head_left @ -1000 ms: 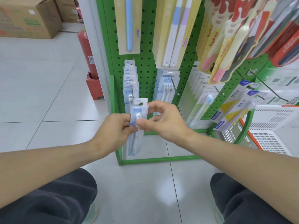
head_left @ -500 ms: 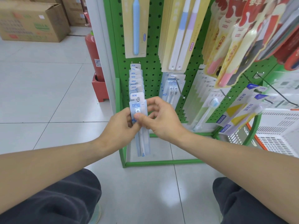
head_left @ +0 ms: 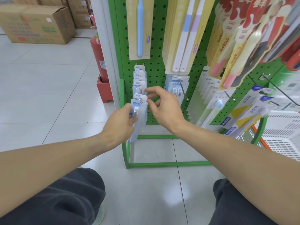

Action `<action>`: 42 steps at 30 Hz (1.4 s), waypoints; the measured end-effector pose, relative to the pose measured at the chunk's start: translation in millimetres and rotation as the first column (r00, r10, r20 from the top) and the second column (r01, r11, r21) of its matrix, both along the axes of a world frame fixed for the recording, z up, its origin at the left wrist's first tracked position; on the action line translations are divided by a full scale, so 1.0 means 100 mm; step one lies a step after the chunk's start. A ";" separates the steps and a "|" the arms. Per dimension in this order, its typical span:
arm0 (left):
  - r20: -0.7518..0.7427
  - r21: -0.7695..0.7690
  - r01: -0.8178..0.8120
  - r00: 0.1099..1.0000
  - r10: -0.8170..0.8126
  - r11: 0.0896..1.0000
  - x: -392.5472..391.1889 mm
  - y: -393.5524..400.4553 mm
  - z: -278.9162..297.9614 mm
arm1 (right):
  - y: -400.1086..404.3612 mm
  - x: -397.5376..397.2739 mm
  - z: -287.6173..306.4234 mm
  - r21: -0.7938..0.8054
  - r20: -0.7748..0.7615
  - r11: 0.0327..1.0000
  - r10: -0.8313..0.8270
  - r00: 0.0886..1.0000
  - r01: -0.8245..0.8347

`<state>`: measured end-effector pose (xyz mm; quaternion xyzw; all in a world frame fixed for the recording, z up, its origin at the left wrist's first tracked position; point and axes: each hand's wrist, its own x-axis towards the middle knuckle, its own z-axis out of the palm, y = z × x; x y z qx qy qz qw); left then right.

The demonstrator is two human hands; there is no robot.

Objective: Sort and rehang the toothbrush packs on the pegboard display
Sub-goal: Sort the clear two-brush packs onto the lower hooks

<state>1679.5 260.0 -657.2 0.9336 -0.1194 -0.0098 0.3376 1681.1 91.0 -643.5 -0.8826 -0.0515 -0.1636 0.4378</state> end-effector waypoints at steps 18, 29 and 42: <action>0.008 0.020 -0.019 1.000 0.019 1.000 0.08 -0.05 0.00 | -0.03 0.11 0.01 0.022 0.042 0.999 0.044 0.998 -0.045; 0.036 0.002 -0.016 0.999 0.016 1.000 0.11 -0.02 0.00 | -0.09 -0.06 0.09 0.101 0.057 0.991 -0.092 0.994 0.086; -0.498 0.379 0.201 0.867 0.017 0.903 -0.01 0.05 0.13 | -0.20 -0.58 0.06 -0.042 -0.396 0.990 0.109 0.912 -0.137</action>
